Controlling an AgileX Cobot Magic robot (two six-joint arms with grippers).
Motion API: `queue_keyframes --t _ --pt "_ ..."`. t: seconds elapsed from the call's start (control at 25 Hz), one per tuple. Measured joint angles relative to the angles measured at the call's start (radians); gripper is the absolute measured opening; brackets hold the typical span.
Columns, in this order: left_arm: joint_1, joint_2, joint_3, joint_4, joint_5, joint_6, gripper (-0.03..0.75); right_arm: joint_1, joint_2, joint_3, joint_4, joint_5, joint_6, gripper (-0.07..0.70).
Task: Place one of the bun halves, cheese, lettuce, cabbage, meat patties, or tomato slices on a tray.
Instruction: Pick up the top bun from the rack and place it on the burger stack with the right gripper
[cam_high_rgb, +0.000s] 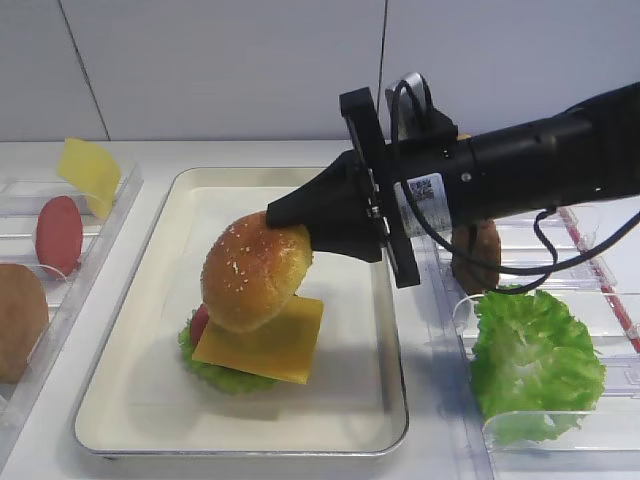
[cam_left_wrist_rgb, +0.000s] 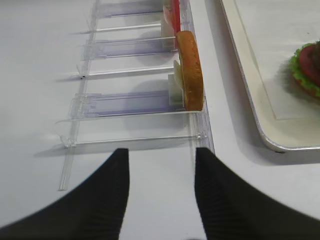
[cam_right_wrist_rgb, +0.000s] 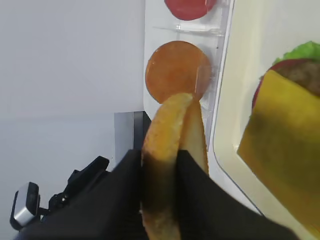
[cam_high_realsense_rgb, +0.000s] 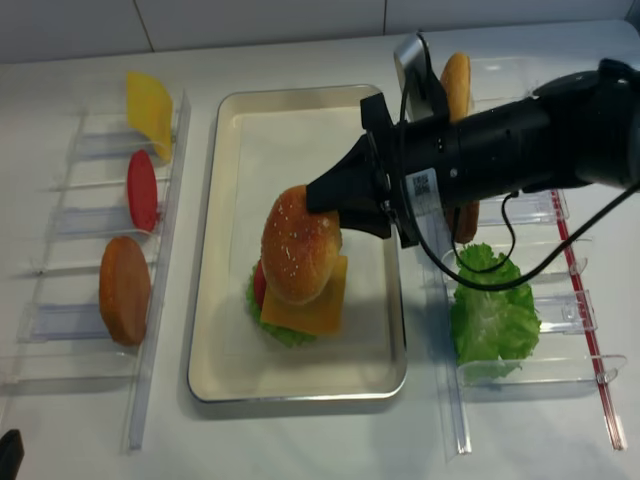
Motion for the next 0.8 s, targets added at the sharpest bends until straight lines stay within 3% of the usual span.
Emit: queue_keyframes --t 0.8 --pt "0.0 0.0 0.0 0.0 0.0 0.0 0.326 0.032 0.154 -0.022 0.078 -0.014 -0.073 0.213"
